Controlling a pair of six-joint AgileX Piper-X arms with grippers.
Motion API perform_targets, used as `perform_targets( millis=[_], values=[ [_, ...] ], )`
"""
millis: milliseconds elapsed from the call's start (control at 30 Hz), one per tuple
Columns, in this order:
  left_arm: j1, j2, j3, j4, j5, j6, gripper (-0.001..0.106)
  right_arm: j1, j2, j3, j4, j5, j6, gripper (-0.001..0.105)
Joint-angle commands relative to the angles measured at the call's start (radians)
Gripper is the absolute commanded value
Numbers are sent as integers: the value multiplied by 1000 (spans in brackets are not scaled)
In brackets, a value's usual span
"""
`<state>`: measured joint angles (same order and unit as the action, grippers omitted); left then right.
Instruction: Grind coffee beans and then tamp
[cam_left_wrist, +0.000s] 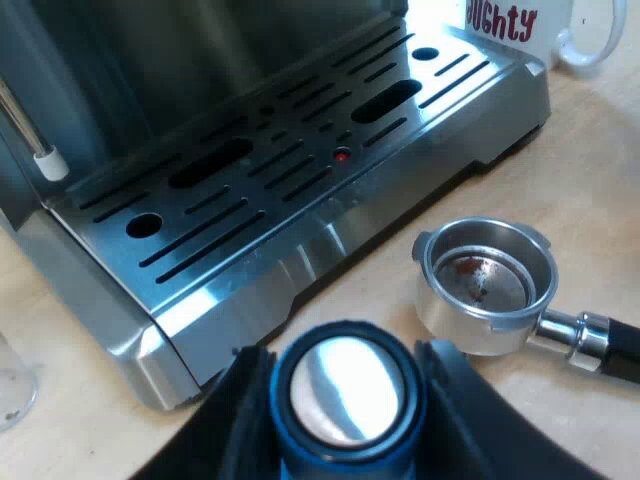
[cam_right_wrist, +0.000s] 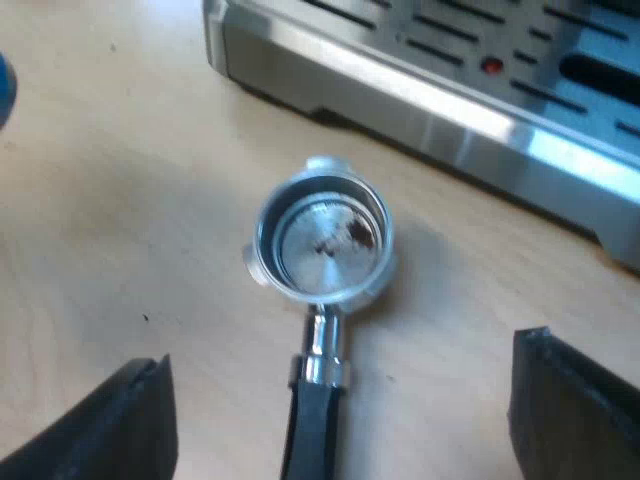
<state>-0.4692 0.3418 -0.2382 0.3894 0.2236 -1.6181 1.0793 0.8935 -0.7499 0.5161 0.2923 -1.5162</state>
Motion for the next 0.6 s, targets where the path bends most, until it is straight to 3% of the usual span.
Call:
perform_targets(
  millis=[33,367,600],
  values=[
    [-5,-7,-10,5,1,2,18,-10,-21,45,-87,-35,-34,70],
    [-5,-7,-56,14,3,2,18,-10,-125,165,-166,-35,-37,70],
    [-5,-7,-165,169,6,4,18,-10,-189,240,-223,-35,-4,70]
  ],
)
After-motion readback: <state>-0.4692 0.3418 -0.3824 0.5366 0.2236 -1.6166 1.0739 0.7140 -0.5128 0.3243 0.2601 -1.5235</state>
